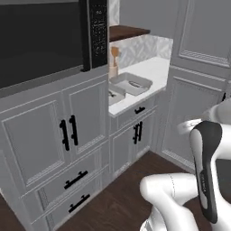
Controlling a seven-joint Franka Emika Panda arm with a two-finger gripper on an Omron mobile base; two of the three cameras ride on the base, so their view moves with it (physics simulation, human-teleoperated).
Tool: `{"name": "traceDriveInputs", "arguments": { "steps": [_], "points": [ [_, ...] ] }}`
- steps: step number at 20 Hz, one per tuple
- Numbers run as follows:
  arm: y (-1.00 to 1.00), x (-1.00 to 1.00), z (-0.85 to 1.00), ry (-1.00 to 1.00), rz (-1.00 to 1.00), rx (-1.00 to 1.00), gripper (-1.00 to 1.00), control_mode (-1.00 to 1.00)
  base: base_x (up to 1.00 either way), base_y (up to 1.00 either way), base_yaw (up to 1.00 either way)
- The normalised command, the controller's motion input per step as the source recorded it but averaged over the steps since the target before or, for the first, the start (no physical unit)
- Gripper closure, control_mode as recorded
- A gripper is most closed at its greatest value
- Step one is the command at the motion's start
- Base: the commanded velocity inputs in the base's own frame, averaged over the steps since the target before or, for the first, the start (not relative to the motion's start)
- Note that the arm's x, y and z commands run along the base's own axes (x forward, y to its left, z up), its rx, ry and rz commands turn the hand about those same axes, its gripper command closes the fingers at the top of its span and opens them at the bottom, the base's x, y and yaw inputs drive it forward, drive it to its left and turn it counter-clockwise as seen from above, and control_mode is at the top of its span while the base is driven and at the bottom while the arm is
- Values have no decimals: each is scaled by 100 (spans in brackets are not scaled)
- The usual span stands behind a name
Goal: Place one broccoli and one fish in each tupperware on the nearby counter, to pack two identical lunches.
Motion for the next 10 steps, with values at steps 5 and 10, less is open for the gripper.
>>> {"name": "traceDriveInputs", "arguments": {
  "steps": [5,10],
  "points": [
    [0,0,0,0,0,0,-100,100,-78,-14,-63],
    [0,0,0,0,0,0,-100,100,-3,-48,-60]
  ]
}}
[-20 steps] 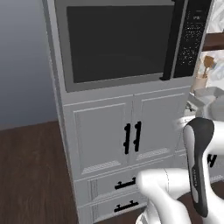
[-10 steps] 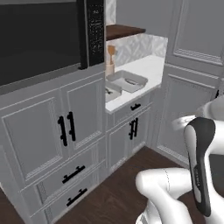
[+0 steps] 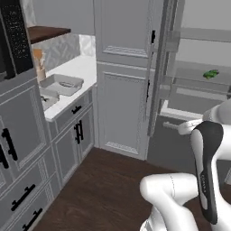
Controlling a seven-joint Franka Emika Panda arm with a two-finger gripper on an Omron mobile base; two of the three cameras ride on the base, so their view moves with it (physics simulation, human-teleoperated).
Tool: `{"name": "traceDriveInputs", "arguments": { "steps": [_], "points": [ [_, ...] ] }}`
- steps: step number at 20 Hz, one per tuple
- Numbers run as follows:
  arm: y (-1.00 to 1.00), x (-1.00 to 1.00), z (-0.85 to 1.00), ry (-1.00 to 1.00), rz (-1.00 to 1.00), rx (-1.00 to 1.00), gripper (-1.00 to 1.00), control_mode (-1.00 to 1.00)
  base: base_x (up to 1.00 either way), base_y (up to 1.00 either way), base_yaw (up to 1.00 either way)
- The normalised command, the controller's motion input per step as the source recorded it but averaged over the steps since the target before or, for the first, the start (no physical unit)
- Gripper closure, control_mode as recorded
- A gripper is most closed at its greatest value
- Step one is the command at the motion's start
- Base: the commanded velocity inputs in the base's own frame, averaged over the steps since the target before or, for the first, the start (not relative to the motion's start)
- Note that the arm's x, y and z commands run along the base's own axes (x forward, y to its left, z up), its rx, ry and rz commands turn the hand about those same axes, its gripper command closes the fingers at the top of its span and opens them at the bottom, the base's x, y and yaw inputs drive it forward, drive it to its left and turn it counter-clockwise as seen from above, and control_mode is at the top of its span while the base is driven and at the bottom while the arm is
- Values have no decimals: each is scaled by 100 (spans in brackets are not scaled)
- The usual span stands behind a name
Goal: Place one broccoli and one fish in each tupperware on the nearby counter, to pack two identical lunches.
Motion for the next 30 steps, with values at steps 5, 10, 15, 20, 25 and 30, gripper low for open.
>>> {"name": "traceDriveInputs", "arguments": {
  "steps": [5,10,15,20,25,30],
  "points": [
    [0,0,0,0,0,0,-100,100,46,-32,-39],
    [0,0,0,0,0,0,-100,100,69,-10,-32],
    [0,0,0,0,0,0,-100,100,75,-7,-37],
    [0,0,0,0,0,0,-100,100,71,-5,-31],
    [0,0,0,0,0,0,-100,100,80,-3,-22],
    [0,0,0,0,0,0,-100,100,98,14,-14]
  ]
}}
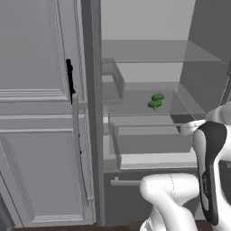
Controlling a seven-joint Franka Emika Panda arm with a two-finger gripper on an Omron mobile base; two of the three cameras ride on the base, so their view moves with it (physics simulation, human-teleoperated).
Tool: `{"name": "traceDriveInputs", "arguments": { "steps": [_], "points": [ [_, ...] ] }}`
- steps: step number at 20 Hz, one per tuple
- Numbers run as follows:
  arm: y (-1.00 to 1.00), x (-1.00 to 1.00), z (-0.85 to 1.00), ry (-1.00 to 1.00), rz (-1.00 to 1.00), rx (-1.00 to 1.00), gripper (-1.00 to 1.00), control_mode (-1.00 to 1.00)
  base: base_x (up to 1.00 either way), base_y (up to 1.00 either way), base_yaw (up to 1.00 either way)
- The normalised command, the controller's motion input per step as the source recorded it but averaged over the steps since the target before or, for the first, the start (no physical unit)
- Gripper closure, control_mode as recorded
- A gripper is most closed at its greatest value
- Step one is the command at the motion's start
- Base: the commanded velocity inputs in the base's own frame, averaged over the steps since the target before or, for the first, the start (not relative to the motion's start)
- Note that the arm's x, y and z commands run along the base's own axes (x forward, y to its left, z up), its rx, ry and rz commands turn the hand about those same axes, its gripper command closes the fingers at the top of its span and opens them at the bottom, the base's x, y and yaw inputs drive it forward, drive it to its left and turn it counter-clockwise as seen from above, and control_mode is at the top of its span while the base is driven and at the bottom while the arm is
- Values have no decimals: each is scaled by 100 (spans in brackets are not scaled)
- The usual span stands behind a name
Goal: Place one broccoli and one fish in each tupperware on the nearby counter, to pack two identical lunches.
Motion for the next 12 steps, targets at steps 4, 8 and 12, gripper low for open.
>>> {"name": "traceDriveInputs", "arguments": {
  "steps": [4,8,12],
  "points": [
    [0,0,0,0,0,0,-100,100,100,22,-10],
    [0,0,0,0,0,0,-100,100,90,31,-7],
    [0,0,0,0,0,0,-100,100,69,5,-2]
  ]
}}
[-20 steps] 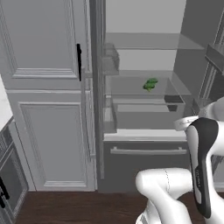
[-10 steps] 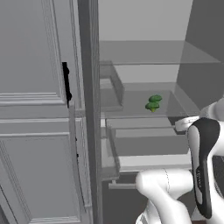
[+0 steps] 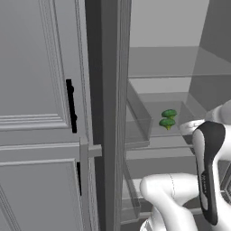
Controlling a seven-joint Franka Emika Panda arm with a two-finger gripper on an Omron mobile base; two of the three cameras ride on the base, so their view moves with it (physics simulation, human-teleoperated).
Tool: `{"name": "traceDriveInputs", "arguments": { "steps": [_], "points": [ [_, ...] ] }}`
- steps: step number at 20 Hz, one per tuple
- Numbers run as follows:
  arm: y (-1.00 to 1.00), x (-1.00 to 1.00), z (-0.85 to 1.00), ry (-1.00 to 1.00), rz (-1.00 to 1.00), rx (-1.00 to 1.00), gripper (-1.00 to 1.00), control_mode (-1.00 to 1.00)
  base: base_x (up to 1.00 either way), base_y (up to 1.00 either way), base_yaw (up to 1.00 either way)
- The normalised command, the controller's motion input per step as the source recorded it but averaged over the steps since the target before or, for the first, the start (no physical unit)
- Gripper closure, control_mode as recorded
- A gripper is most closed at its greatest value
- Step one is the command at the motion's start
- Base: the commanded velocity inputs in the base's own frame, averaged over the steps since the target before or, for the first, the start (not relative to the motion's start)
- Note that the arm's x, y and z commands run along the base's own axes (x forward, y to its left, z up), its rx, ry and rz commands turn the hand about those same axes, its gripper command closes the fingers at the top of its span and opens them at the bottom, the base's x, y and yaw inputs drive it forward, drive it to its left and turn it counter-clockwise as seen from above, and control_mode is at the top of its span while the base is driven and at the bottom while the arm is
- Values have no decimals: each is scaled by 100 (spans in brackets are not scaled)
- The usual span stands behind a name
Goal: Place one broccoli and one fish in each tupperware on the nearby counter, to pack two identical lunches.
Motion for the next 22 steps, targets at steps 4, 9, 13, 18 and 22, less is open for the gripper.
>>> {"name": "traceDriveInputs", "arguments": {
  "steps": [4,9,13,18,22],
  "points": [
    [-1,80,-1,7,0,0,-100,-100,0,0,0],
    [-2,76,-20,9,0,3,-100,-100,0,0,0],
    [-3,6,-26,7,-26,21,-100,-100,0,0,0],
    [-11,0,-21,5,-43,31,-100,-100,0,0,0],
    [-29,0,-27,-3,-31,31,-100,-100,0,0,0]
  ]
}}
